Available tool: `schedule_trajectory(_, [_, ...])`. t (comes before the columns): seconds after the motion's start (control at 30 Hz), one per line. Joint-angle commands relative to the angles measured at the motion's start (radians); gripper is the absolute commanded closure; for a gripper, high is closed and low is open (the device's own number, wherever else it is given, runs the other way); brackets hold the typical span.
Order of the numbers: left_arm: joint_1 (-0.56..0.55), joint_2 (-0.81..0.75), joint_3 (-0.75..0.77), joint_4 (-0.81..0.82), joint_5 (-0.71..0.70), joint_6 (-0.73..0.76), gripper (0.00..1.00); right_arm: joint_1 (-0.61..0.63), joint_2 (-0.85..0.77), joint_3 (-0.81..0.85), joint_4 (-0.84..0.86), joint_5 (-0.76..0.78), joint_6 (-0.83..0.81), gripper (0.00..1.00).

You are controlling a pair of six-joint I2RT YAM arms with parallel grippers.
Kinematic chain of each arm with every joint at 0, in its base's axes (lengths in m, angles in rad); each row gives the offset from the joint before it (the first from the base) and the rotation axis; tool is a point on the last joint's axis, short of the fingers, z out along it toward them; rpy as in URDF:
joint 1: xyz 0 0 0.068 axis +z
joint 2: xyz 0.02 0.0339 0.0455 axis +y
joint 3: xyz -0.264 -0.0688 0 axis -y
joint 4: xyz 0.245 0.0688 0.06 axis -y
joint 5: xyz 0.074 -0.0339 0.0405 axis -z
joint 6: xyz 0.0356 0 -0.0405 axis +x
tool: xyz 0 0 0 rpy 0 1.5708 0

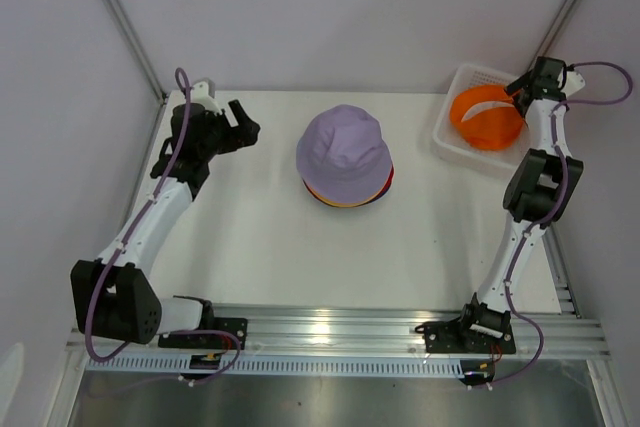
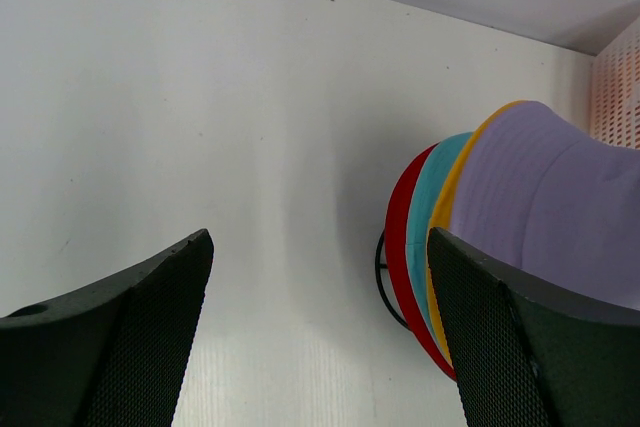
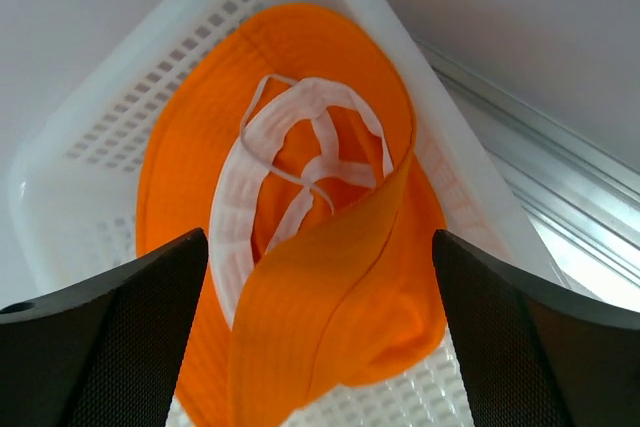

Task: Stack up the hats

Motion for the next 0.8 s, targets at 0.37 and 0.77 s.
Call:
schedule_trajectory(0.37, [0.026, 0.015, 0.034, 0.009, 0.034, 0.033, 0.10, -0.001, 0.106, 0.102, 0.035, 0.010, -0.013, 1.00])
schedule_trajectory(0.77, [0.027, -0.137, 0.056, 0.024, 0.171, 0.050, 0.11, 0.200, -0.293, 0.037, 0.141, -0.001, -0.587, 1.00])
